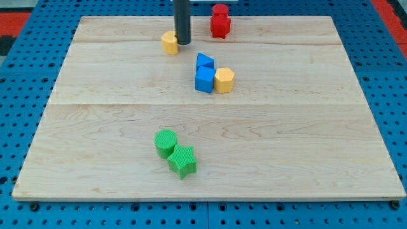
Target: Move the yellow heart below the blue cube
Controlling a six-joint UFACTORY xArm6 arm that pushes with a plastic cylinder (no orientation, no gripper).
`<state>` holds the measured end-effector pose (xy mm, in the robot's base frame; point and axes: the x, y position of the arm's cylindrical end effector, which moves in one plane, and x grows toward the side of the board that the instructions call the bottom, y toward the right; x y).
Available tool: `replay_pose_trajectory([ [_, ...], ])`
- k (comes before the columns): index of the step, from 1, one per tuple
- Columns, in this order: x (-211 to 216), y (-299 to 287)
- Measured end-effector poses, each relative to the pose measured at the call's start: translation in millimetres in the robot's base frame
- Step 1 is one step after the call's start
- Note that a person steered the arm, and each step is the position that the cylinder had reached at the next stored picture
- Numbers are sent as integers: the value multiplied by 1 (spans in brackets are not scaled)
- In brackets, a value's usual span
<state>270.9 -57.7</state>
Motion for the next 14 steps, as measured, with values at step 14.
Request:
replay_pose_trajectory([
  [14,9,-117],
])
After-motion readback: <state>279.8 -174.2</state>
